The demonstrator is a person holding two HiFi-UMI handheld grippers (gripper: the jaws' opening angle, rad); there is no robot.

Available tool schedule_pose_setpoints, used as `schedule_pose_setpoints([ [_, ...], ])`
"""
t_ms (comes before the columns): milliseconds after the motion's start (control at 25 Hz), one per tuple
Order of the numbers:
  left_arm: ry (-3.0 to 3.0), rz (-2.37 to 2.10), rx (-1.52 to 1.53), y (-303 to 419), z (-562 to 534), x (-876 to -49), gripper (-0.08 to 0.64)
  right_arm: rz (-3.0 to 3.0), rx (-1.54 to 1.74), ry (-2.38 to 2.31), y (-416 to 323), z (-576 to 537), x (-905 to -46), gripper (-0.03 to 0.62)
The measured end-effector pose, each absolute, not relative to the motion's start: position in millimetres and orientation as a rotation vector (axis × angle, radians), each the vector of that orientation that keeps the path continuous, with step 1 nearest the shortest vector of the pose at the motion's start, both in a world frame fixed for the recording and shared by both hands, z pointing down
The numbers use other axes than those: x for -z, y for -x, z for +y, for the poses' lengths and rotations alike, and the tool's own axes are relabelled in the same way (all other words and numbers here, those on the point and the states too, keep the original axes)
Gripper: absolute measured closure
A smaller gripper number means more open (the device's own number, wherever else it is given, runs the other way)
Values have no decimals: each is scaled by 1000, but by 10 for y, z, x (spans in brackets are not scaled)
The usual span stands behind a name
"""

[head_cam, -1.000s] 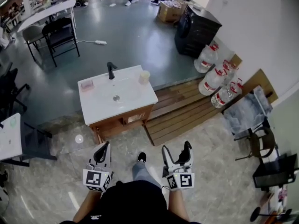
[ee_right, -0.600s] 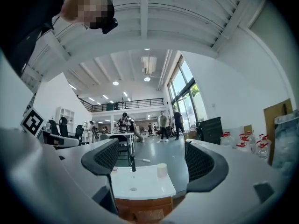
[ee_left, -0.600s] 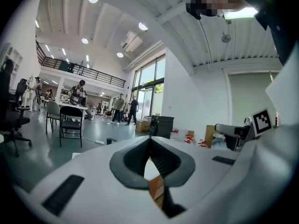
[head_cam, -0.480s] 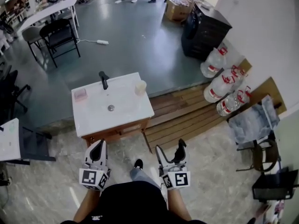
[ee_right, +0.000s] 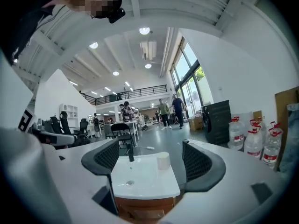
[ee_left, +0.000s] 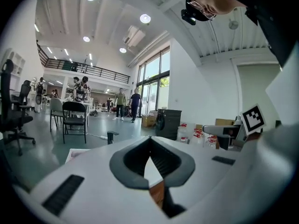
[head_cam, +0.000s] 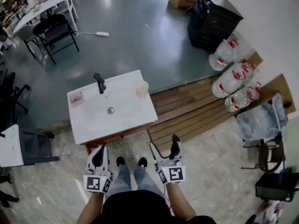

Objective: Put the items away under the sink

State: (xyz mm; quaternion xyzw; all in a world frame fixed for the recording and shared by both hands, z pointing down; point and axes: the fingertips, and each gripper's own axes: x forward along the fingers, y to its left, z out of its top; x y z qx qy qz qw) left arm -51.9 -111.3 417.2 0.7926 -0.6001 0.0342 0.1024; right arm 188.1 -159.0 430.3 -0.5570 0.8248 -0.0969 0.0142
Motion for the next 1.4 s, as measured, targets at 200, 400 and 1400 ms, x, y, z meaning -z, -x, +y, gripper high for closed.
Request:
schedule_pose_setpoints([
  [200, -2353, -1734, -128, 561, -1607, -4604, 554, 2590, 367, 1786, -1650, -2015, -4872, 158],
  [400, -2364, -1692, -145, 578, -2158, -5031, 554, 2576, 456, 1830, -1423, -2487, -5381, 158],
  [1400, -2341, -1598, -277, 213, -3523, -6371, 554, 2642, 634, 2041, -1033, -4320, -6782, 370],
])
